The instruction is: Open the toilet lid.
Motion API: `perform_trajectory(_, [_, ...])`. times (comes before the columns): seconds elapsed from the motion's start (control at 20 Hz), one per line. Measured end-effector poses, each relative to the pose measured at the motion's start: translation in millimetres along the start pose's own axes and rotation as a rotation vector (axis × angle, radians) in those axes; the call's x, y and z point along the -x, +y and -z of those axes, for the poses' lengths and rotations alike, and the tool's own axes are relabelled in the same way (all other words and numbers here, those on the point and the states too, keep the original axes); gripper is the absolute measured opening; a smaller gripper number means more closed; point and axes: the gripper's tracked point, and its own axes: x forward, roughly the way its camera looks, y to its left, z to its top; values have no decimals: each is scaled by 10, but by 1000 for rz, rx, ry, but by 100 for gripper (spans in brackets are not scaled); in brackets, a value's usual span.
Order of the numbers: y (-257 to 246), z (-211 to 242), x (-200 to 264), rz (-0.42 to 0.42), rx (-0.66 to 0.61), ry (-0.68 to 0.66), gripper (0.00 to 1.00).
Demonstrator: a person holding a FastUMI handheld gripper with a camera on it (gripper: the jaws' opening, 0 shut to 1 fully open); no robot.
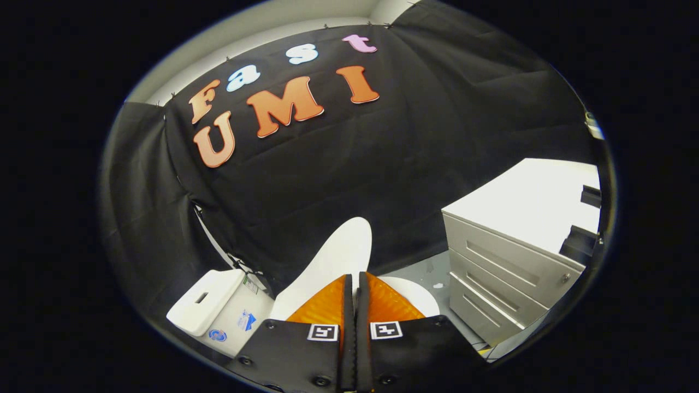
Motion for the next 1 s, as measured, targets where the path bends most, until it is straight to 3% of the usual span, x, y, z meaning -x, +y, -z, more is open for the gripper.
perform_trajectory(0.7, [1110, -433, 80, -115, 198, -13, 8])
perform_trajectory(1.0, [1616, -521, 159, -125, 302, -48, 8])
